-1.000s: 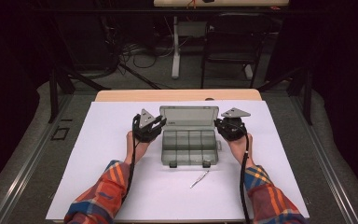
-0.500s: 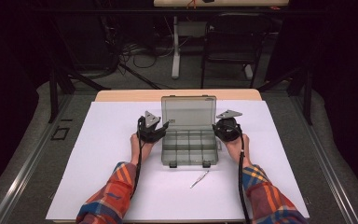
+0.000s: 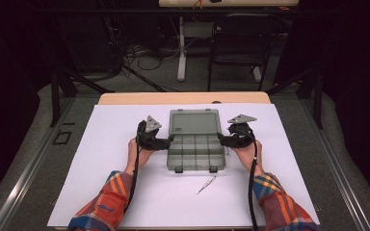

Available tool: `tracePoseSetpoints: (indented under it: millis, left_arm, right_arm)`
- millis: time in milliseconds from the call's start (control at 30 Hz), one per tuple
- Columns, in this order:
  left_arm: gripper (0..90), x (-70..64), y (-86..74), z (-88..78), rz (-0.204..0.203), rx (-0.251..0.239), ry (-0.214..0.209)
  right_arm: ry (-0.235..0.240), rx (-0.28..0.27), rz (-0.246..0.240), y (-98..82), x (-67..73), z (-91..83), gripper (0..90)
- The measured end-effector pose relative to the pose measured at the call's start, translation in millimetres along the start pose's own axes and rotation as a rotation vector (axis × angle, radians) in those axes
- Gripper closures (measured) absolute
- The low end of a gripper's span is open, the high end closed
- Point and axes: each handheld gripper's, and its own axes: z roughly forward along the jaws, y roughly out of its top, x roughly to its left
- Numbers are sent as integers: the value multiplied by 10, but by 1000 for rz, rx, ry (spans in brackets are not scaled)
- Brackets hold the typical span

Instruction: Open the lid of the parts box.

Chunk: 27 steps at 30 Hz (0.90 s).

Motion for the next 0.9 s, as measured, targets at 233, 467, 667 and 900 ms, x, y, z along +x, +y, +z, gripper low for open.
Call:
tracePoseSetpoints:
  millis: [233,467,667,900]
  left_arm:
    - [93,-241,66,-103,103,24,-56]
    - [46,-370,83,-188,137,53,-101]
    - [28,-442,20,-251,140,71,-127]
    - [15,-534,-62,-295,153,83,-139]
  right_arm:
    - [38,-35,-17,-146,-10,-256,188]
    - [81,-64,-36,-289,27,-431,126]
    - [109,-95,-51,-398,93,-526,86]
    - [142,-117,-57,-527,147,-606,43]
